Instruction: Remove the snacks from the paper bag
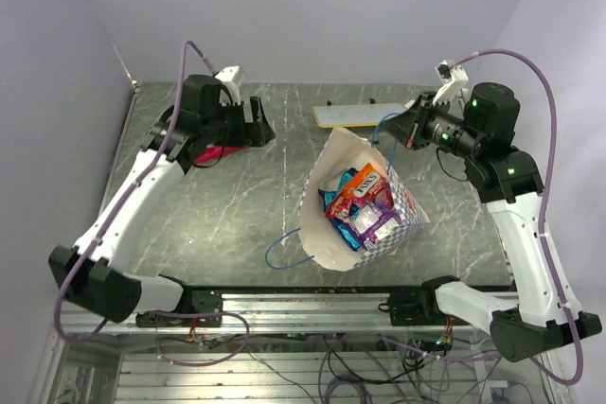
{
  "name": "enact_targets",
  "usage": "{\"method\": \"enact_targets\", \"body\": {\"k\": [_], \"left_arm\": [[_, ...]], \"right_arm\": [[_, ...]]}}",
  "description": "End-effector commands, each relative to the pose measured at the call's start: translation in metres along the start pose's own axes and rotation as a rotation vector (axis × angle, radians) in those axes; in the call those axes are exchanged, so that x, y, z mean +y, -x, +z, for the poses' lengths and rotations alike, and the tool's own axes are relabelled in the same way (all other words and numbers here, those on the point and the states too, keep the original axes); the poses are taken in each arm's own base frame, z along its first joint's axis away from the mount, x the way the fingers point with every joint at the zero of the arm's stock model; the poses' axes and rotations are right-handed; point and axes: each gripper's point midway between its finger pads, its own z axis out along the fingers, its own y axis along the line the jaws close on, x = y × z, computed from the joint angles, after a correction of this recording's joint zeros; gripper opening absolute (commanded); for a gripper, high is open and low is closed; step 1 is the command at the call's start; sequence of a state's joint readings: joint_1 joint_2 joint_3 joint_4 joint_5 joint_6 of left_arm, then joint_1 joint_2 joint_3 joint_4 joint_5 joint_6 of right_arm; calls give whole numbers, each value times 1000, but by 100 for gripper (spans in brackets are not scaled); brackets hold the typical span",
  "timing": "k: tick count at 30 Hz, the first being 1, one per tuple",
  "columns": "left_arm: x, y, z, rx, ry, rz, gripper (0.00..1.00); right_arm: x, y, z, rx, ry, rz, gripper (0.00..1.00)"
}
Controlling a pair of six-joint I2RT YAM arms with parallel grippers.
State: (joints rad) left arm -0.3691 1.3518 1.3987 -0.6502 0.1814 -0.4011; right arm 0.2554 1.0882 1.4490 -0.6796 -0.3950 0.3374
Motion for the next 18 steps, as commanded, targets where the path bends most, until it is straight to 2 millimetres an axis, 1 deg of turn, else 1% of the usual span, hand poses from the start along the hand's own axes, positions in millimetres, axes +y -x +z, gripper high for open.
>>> {"method": "enact_targets", "body": {"k": [1,4,6,8,10,11,12,15,17,18], "left_arm": [[-45,-1,-19,-48,-184,-7,93],[-52,-26,-24,1,-238,-20,92],[-50,-42,-30,27,-239,-16,92],[-44,-52,-38,32,-219,-16,93],[-40,-57,-47,20,-202,-8,94],[-38,-59,-51,14,-200,-5,94],[-38,-61,-55,11,-203,-3,94],[-43,-66,-65,11,-240,7,94],[-49,-67,-71,-3,-279,8,93],[-53,-65,-75,-24,-307,15,93]], "right_arm": [[66,6,-5,-3,383,67,0],[101,-7,-6,16,573,138,0],[126,-22,-6,41,634,163,0],[159,-46,-7,111,711,178,0],[184,-70,-8,180,761,181,0],[193,-79,-9,210,782,178,0],[197,-82,-10,225,796,177,0],[199,-74,-14,196,799,162,0],[193,-69,-16,169,747,117,0],[185,-69,-16,162,696,95,0]]}}
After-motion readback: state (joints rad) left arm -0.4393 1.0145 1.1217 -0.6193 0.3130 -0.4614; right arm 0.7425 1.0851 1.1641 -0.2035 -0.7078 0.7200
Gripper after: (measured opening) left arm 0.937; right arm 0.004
